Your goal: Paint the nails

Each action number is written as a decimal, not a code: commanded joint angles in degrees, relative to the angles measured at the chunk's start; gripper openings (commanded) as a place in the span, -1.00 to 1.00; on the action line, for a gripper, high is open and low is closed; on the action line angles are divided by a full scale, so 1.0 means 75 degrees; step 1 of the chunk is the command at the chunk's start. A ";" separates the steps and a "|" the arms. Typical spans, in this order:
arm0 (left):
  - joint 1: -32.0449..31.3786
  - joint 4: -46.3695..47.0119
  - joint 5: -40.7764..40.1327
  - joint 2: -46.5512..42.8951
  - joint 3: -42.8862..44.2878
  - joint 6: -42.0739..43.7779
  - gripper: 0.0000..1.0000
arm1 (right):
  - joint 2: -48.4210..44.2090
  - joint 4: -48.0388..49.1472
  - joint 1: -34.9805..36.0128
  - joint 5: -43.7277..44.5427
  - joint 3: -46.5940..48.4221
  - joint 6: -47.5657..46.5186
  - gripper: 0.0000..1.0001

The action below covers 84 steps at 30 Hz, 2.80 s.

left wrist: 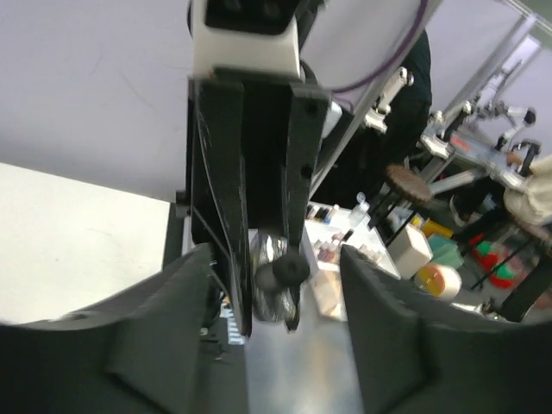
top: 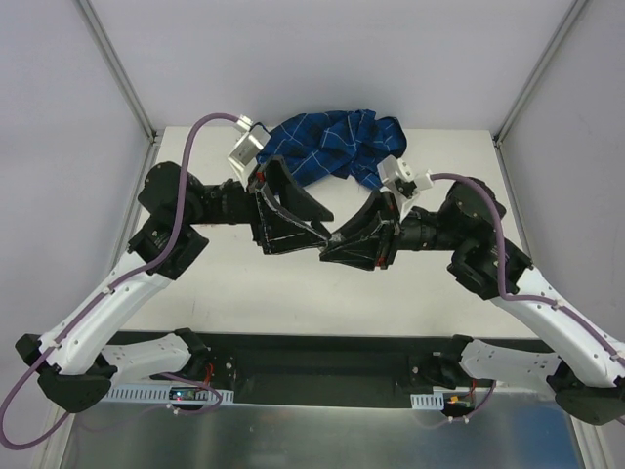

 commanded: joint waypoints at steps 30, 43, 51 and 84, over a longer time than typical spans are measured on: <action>-0.0023 -0.3983 -0.3115 0.0638 0.1415 0.0051 -0.14 | -0.0164 -0.1525 0.1678 0.6727 0.0378 -0.2943 -0.99; -0.0034 -0.1633 -0.0421 0.0744 0.0925 -0.0217 -1.00 | -0.0585 -0.1127 0.1178 0.3503 -0.0067 -0.2208 -1.00; -0.0034 0.0671 0.0530 0.0427 0.0442 -0.0911 -1.00 | -0.0363 -0.0423 0.0648 -0.0316 0.0062 -0.1033 -1.00; -0.0011 -0.2353 -0.0500 0.0369 0.1357 0.0789 -1.00 | -0.0409 -0.0692 0.0460 0.2110 0.0003 -0.1174 -0.99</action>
